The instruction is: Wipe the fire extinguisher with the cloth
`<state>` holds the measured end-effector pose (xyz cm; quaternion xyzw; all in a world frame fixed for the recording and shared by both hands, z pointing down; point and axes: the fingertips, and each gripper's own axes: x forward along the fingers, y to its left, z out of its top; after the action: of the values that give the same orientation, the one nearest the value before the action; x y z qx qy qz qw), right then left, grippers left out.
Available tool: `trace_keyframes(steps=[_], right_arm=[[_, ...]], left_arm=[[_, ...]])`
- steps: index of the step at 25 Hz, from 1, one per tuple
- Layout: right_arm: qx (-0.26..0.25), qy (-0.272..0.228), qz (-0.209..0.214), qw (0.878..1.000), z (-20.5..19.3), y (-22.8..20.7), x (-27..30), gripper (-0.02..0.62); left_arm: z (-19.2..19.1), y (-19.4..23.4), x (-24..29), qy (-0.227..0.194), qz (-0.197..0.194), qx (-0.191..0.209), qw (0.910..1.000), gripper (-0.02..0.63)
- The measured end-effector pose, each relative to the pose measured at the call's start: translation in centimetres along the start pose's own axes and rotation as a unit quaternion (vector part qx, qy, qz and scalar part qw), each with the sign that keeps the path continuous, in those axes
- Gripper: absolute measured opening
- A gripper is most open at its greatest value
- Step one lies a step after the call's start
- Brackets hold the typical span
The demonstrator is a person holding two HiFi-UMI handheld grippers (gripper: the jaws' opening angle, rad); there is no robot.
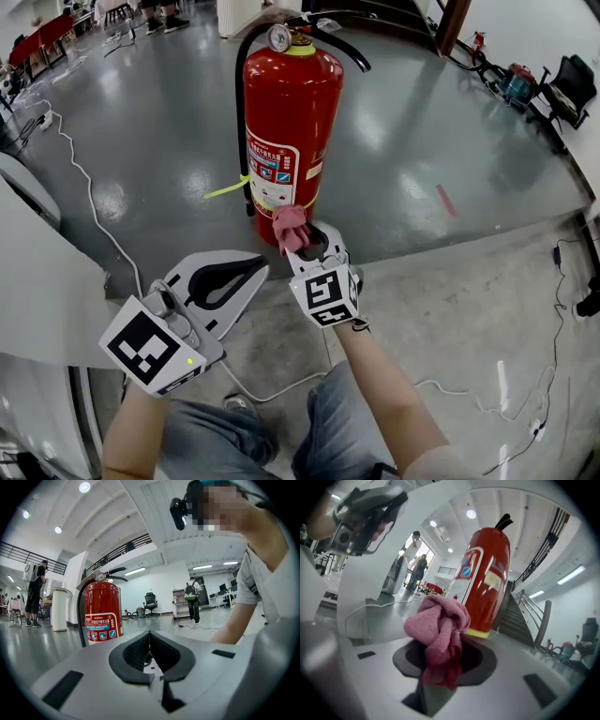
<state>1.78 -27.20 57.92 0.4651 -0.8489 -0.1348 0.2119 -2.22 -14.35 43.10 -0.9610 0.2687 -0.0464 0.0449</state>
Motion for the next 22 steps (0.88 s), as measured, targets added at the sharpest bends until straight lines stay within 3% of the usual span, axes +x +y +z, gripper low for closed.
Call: trace_keyframes(steps=[2, 5, 9, 13, 17, 22], right_arm=[[0.002, -0.016, -0.004, 1.000, 2.5, -1.1, -0.5, 0.140], [0.006, -0.086, -0.025, 0.996, 7.8, -3.5, -2.0, 0.140], [-0.028, -0.149, -0.045, 0.987, 15.3, -6.8, -3.8, 0.141], [-0.042, -0.182, -0.057, 0.981, 19.6, -8.8, -4.9, 0.146], [-0.069, -0.201, -0.074, 0.974, 19.1, -8.3, -5.0, 0.146], [-0.032, -0.175, -0.055, 0.983, 12.7, -5.2, -3.1, 0.144]], left_arm=[[0.2, 0.1, -0.2, -0.001, 0.003, 0.000, 1.0000, 0.011], [0.7, 0.1, -0.4, -0.008, 0.004, -0.002, 1.0000, 0.011], [1.6, 0.2, -0.4, -0.018, 0.006, 0.005, 0.9998, 0.011], [2.1, 0.4, -0.5, -0.027, 0.009, 0.007, 0.9996, 0.011], [2.1, 0.6, -0.4, -0.029, 0.009, 0.006, 0.9995, 0.011], [1.5, 0.7, -0.3, -0.024, 0.008, 0.004, 0.9997, 0.011]])
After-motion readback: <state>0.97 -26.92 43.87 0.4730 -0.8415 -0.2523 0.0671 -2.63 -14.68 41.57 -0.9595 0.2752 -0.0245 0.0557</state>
